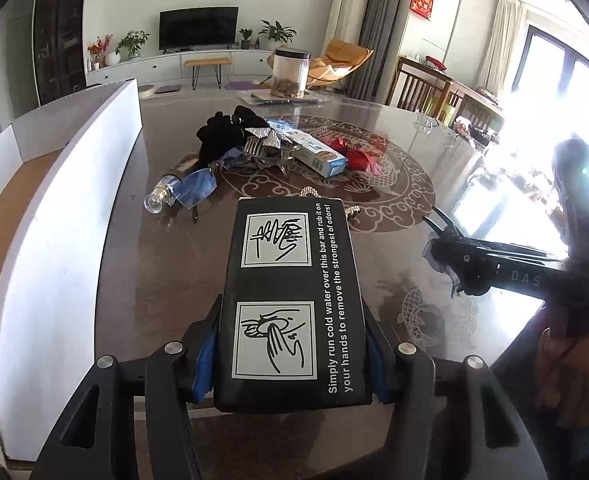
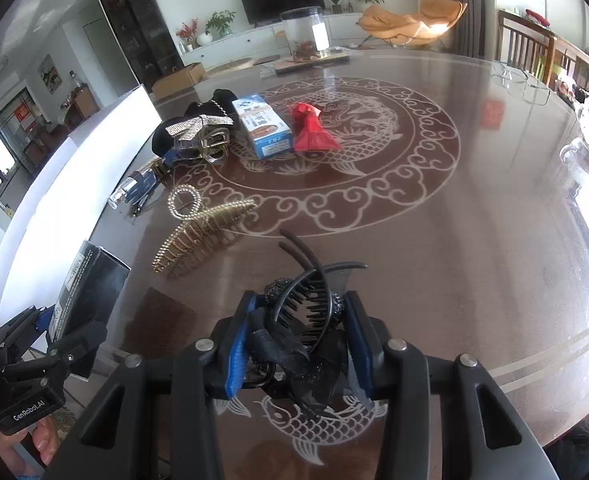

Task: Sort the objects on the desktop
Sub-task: 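Carry the soap box and claw clip into the white bin and release both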

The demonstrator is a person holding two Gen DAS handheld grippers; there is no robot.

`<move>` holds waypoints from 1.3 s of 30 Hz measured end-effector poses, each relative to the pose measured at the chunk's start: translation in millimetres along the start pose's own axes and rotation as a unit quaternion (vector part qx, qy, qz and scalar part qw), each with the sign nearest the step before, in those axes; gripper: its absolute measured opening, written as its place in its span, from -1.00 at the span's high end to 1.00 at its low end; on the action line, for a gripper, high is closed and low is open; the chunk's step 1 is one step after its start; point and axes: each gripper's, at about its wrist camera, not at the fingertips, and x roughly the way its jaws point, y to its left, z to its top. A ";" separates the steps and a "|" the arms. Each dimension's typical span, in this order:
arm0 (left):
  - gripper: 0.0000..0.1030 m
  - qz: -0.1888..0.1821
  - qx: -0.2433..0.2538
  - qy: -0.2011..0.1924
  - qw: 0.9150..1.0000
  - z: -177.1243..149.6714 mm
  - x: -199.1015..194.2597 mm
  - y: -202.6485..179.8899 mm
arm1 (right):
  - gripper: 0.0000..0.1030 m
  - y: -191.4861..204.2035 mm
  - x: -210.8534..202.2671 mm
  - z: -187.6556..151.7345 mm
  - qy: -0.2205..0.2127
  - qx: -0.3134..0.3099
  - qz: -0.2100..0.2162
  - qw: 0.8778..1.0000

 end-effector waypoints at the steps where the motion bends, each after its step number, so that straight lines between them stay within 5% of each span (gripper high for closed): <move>1: -0.12 -0.004 -0.008 -0.012 1.000 8.2 -13.7 4.4 | 0.16 10.3 -4.3 5.1 -0.006 -0.008 0.009 1.000; 5: -0.12 0.010 -0.046 -0.064 0.997 36.2 -74.2 46.2 | 0.16 72.5 -19.8 37.2 -0.032 -0.051 0.062 0.996; 9: -0.12 0.096 -0.089 -0.079 0.988 46.2 -111.2 121.9 | 0.16 171.4 -24.0 60.5 -0.044 -0.127 0.135 0.982; 14: -0.11 0.186 -0.160 -0.026 0.969 32.1 -108.9 223.9 | 0.15 312.9 -1.2 64.3 -0.027 -0.231 0.221 0.947; 18: -0.12 0.220 -0.172 0.022 0.960 16.3 -93.1 269.1 | 0.15 379.7 40.6 51.9 0.033 -0.274 0.243 0.930; 22: -0.14 0.251 -0.179 0.075 0.948 2.7 -73.6 289.4 | 0.03 405.4 80.6 36.1 0.082 -0.305 0.206 0.926; 24: -0.14 0.254 -0.174 0.085 0.948 -2.2 -68.0 291.4 | -0.42 409.3 91.0 30.6 0.092 -0.318 0.192 0.924; 25: -0.18 0.257 -0.171 0.087 0.947 -5.7 -67.7 294.1 | -0.46 408.8 95.1 28.4 0.089 -0.328 0.176 0.924; 28: -0.33 0.261 -0.153 0.106 0.947 -8.8 -58.4 294.4 | -0.47 408.9 106.9 23.4 0.088 -0.357 0.127 0.921; 32: -0.34 0.285 -0.105 0.122 0.945 -9.7 -46.7 287.6 | -0.47 403.3 114.0 29.7 0.096 -0.350 0.116 0.924; 39: -0.34 0.281 -0.097 0.115 0.948 -10.1 -47.1 289.4 | -0.46 398.6 106.9 27.3 0.095 -0.337 0.119 0.929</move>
